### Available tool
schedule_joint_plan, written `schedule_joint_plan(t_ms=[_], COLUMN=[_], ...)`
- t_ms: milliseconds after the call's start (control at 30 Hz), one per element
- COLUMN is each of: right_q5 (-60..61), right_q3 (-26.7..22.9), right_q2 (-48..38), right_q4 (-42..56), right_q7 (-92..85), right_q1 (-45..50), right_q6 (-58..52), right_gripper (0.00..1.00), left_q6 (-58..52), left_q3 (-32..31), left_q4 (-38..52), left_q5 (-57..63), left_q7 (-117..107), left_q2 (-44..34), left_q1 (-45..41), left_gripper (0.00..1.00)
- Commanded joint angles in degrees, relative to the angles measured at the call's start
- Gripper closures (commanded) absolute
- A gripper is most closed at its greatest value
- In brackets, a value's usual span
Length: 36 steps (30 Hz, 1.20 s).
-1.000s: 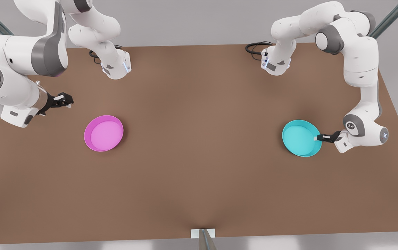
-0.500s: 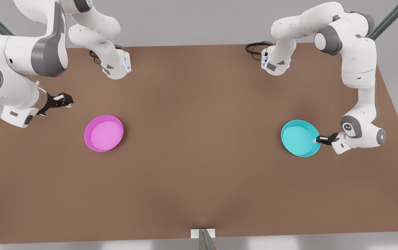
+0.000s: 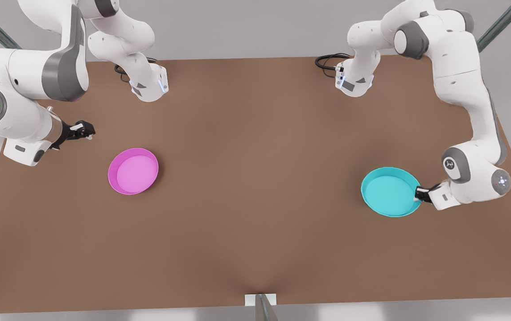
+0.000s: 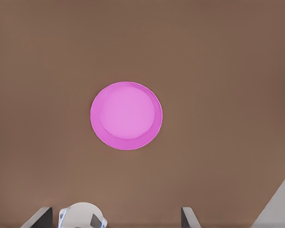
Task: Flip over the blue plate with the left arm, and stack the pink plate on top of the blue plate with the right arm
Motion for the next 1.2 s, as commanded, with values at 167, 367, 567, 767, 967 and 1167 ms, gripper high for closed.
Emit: schedule_joint_plan(t_ms=[167,367,567,767,967,1167], right_q5=[1.6,1.6,2.6,3.2,3.3,4.1], right_q3=[-0.1,-0.1,-0.1,-0.1,-0.1,-0.1], right_q2=[0.4,0.4,0.5,0.6,1.0,1.7], right_q4=[0.1,0.3,0.0,0.1,0.1,0.0], right_q7=[-0.7,-0.9,-0.9,-0.9,-0.9,-0.9], right_q1=[-1.2,-1.4,-2.5,-2.8,-2.8,-3.3], right_q6=[0.0,0.3,0.1,0.1,0.1,0.0], right_gripper=[0.0,0.0,0.0,0.0,0.0,0.0], left_q6=[-26.8,-29.5,-29.1,-26.6,-20.1,-19.8], left_q3=[0.0,24.4,32.8,24.5,21.3,20.0], left_q4=[22.9,25.8,25.0,15.0,12.4,14.0], left_q5=[26.6,49.2,52.1,65.4,73.2,75.0], left_q7=[-64.5,-77.6,-109.6,-149.2,-170.7,-171.6], left_q2=[0.3,7.4,19.6,23.3,30.2,35.6], left_q1=[-23.4,-57.5,-74.8,-81.0,-81.0,-81.1], left_gripper=[0.79,0.79,0.79,0.79,0.79,0.79])
